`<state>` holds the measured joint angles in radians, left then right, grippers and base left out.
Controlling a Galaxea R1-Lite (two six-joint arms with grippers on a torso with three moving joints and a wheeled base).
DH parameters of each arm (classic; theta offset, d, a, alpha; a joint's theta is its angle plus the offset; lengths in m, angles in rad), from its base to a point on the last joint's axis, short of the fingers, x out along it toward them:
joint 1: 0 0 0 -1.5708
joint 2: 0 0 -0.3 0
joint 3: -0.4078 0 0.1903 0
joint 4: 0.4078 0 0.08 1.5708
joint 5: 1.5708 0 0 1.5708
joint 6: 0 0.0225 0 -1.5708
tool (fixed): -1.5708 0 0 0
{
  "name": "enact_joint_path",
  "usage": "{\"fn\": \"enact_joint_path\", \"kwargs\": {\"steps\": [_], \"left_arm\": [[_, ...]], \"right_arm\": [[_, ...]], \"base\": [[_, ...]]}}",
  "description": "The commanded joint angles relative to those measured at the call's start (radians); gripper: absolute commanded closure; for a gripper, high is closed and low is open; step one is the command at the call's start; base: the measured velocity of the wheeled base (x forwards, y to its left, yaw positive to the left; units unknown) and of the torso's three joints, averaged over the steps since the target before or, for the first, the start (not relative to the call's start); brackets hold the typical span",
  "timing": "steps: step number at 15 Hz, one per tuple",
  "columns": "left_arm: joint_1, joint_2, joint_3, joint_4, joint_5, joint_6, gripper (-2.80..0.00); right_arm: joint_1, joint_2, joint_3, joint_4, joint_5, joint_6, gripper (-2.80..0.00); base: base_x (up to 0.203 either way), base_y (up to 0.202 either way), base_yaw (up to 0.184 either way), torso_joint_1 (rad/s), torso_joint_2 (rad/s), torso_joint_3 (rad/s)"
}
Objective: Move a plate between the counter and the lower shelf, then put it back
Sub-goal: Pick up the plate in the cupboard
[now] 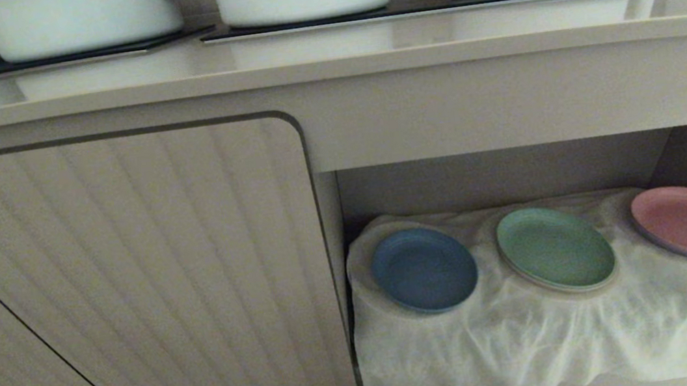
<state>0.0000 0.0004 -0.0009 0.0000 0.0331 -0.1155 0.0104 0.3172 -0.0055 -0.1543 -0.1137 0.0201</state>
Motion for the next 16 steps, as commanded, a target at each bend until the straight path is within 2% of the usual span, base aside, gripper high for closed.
{"fn": "enact_joint_path", "kwargs": {"steps": [1, 8, 16], "left_arm": [[0.000, 0.000, -0.001, 0.000, 0.001, -0.001, 0.00], [0.000, 0.000, 0.001, 0.000, 0.001, -0.001, 0.00], [0.000, 0.000, -0.001, 0.000, 0.001, -0.001, 0.00]], "right_arm": [[-0.025, -0.113, 0.005, -0.017, 0.084, -0.057, 0.00], [-0.006, -0.316, 0.005, -0.005, 0.103, -0.056, 0.00], [-0.006, -0.317, 0.005, -0.007, 0.097, -0.022, 0.00]], "base": [[0.000, 0.000, 0.000, 0.000, 0.00, 0.000], [0.000, 0.000, 0.000, 0.000, 0.00, 0.000], [0.000, 0.000, 0.000, 0.000, 0.00, 0.000]]}}
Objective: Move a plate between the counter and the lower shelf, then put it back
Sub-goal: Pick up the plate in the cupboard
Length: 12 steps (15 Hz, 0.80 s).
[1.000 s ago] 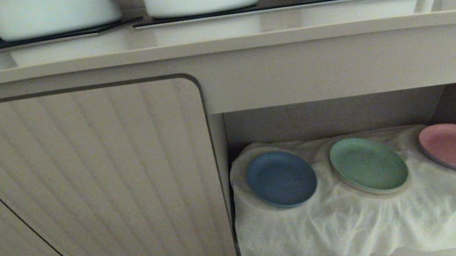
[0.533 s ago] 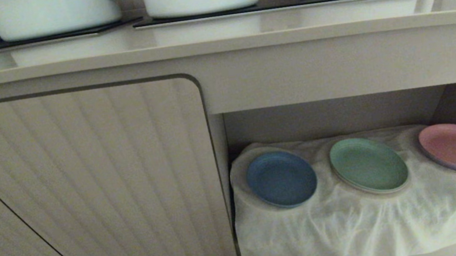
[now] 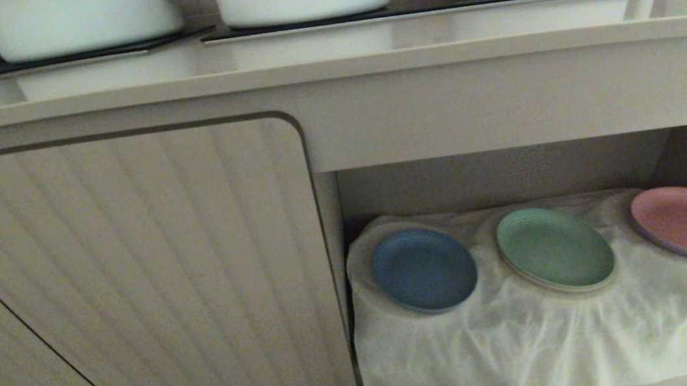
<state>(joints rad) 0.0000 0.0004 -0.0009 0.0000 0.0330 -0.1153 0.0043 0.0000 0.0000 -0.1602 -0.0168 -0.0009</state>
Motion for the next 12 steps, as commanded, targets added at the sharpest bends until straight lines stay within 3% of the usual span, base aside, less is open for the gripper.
{"fn": "enact_joint_path", "kwargs": {"steps": [1, 12], "left_arm": [[0.000, 0.000, 0.001, 0.000, 0.001, -0.001, 0.00], [0.000, 0.000, 0.001, 0.000, 0.001, -0.001, 0.00]], "right_arm": [[0.000, 0.000, 0.000, 0.001, 0.000, 0.000, 0.00], [0.000, 0.000, 0.000, -0.001, 0.000, 0.001, 0.00]], "base": [[0.000, 0.000, 0.000, 0.000, 0.00, 0.000], [0.000, 0.000, 0.000, 0.000, 0.00, 0.000]]}}
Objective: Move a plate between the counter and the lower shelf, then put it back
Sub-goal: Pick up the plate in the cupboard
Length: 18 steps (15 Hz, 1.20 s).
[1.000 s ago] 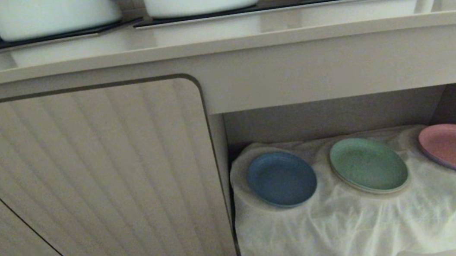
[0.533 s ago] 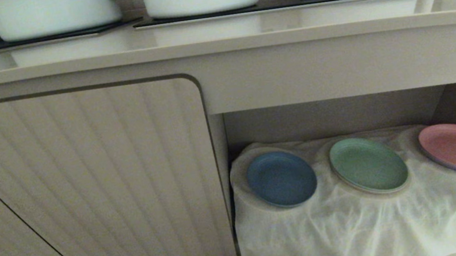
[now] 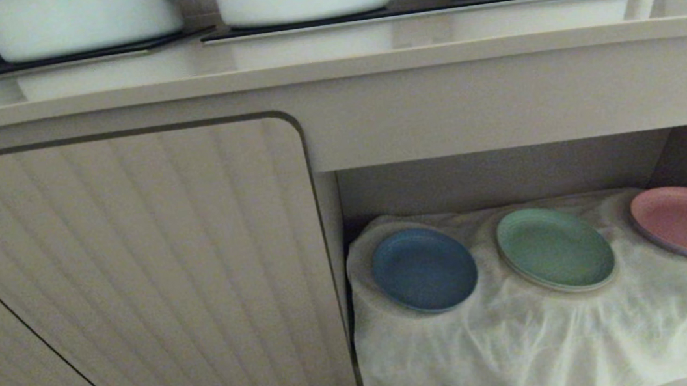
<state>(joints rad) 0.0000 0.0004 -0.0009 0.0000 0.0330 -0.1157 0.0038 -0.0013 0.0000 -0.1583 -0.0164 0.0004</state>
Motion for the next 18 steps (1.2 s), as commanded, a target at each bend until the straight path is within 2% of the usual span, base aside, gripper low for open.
{"fn": "enact_joint_path", "kwargs": {"steps": [1, 6, 9, 11, 13, 16, 18], "left_arm": [[0.000, 0.000, 0.000, 0.000, 0.001, -0.001, 0.00], [0.000, 0.000, 0.000, 0.000, 0.001, -0.001, 0.00], [0.000, 0.000, 0.001, 0.000, 0.001, -0.001, 0.00], [0.000, 0.000, 0.000, 0.000, 0.001, -0.001, 0.00], [0.000, 0.000, 0.001, 0.000, 0.001, -0.001, 0.00], [0.000, 0.000, 0.000, 0.000, 0.001, -0.001, 0.00], [0.000, 0.000, 0.001, 0.000, 0.001, -0.001, 0.00]], "right_arm": [[0.001, 0.001, 0.000, -0.001, 0.000, 0.000, 0.00], [0.001, 0.001, 0.000, -0.001, 0.001, -0.003, 0.00], [0.002, 0.001, 0.000, -0.003, -0.002, 0.040, 0.00], [0.001, 0.001, 0.000, -0.003, -0.002, 0.038, 0.00], [0.001, 0.001, 0.000, -0.002, -0.002, 0.024, 0.00], [0.001, 0.001, 0.000, 0.002, 0.004, -0.045, 0.00], [0.001, 0.001, 0.000, 0.002, 0.005, -0.037, 0.00]], "base": [[0.000, 0.000, 0.000, 0.000, 0.00, 0.000], [0.000, 0.000, 0.000, 0.000, 0.00, 0.000], [0.000, 0.000, 0.000, 0.000, 0.00, 0.000], [0.000, 0.000, 0.000, 0.000, 0.00, 0.000], [0.000, 0.000, 0.000, 0.000, 0.00, 0.000], [0.000, 0.000, 0.000, 0.000, 0.00, 0.000], [0.000, 0.000, 0.000, 0.000, 0.00, 0.000]]}}
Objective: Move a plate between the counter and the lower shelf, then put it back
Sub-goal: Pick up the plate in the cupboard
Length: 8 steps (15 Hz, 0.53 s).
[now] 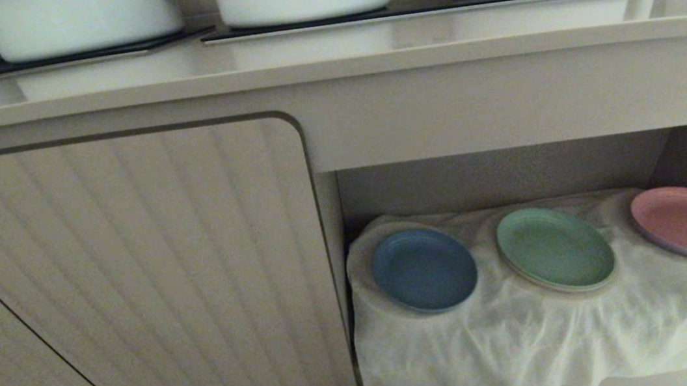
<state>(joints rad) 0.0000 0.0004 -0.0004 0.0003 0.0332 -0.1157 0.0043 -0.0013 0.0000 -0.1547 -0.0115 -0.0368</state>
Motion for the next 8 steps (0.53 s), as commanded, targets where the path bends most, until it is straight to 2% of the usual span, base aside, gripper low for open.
{"fn": "enact_joint_path", "kwargs": {"steps": [1, 5, 8], "left_arm": [[0.000, 0.000, 0.000, 0.000, 0.001, -0.001, 0.00], [0.000, 0.000, 0.000, 0.000, 0.001, -0.001, 0.00], [0.000, 0.000, -0.001, 0.000, 0.001, -0.001, 0.00]], "right_arm": [[0.000, 0.001, 0.000, -0.002, -0.001, -0.002, 0.00], [0.000, 0.001, 0.000, -0.002, 0.002, 0.005, 0.00], [0.000, 0.001, 0.000, -0.006, -0.005, 0.067, 0.00]], "base": [[0.000, 0.000, 0.000, 0.000, 0.00, 0.000], [0.000, 0.000, 0.000, 0.000, 0.00, 0.000], [0.000, 0.000, 0.000, 0.000, 0.00, 0.000]]}}
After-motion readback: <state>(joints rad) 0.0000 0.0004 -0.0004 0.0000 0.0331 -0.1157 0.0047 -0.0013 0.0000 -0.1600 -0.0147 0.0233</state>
